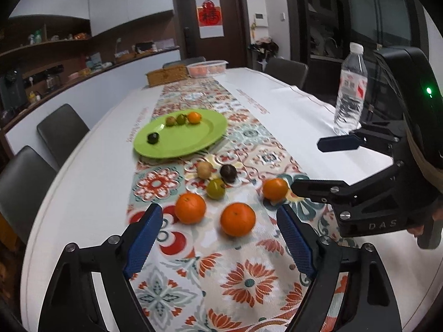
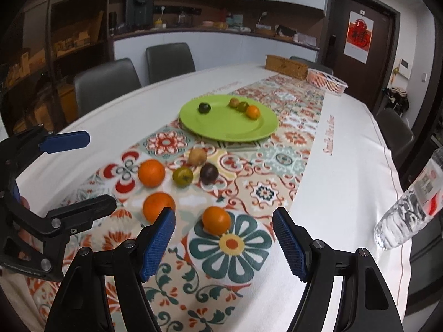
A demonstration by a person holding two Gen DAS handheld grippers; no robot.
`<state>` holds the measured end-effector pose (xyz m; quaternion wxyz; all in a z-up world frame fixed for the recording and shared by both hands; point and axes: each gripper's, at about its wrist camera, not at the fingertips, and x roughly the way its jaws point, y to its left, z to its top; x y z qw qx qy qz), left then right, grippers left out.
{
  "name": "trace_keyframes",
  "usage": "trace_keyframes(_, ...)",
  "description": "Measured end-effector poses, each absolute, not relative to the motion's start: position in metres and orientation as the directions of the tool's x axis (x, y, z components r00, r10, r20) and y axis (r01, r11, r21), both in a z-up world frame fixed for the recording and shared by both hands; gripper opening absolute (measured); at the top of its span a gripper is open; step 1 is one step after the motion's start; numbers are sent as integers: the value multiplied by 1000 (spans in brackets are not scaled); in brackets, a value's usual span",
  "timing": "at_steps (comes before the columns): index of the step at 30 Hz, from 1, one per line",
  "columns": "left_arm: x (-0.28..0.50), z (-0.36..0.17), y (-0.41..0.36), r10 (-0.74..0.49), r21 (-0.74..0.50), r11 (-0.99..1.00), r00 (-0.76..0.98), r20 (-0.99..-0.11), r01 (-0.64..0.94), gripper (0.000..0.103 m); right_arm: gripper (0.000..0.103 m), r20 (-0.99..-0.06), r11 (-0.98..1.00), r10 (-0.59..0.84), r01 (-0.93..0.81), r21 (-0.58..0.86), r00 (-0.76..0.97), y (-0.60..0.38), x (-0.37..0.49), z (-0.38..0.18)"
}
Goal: Organize fruits
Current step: 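Withdraw both tools from the plate toward the remaining fruits, then grasp a large orange with the left tool while the right tool grasps another orange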
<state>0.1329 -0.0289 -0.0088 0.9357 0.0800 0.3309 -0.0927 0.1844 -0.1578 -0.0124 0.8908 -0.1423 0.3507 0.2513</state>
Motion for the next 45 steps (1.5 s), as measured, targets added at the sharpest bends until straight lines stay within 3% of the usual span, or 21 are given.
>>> trace_keyframes(10,153,-40,-29,-188,5,962,674,-715,273,72,70,-754,792,333,-602,-102,566,-149,196,-39)
trace_keyframes(17,169,-54,-29,-224,-37,954,625,-748,298,62,58,-785,783,334,-618,-77,521,-145,209,-55)
trace_keyframes(29,189,-58,-31,-266,-89,946,592,-761,310,54,46,-807,768,333,-637,-68,488,-137,225,-67)
trace_keyframes(37,198,-60,-31,-263,-92,947,580,-771,308,41,39,-804,773,353,-633,-37,479,-134,231,-68)
trace_keyframes(40,197,-60,-32,-264,-97,948,579,-771,304,41,34,-802,772,360,-635,-31,477,-133,231,-67)
trace_keyframes(45,193,-57,-32,-260,-94,950,589,-765,297,40,34,-798,782,361,-623,-23,482,-134,227,-66)
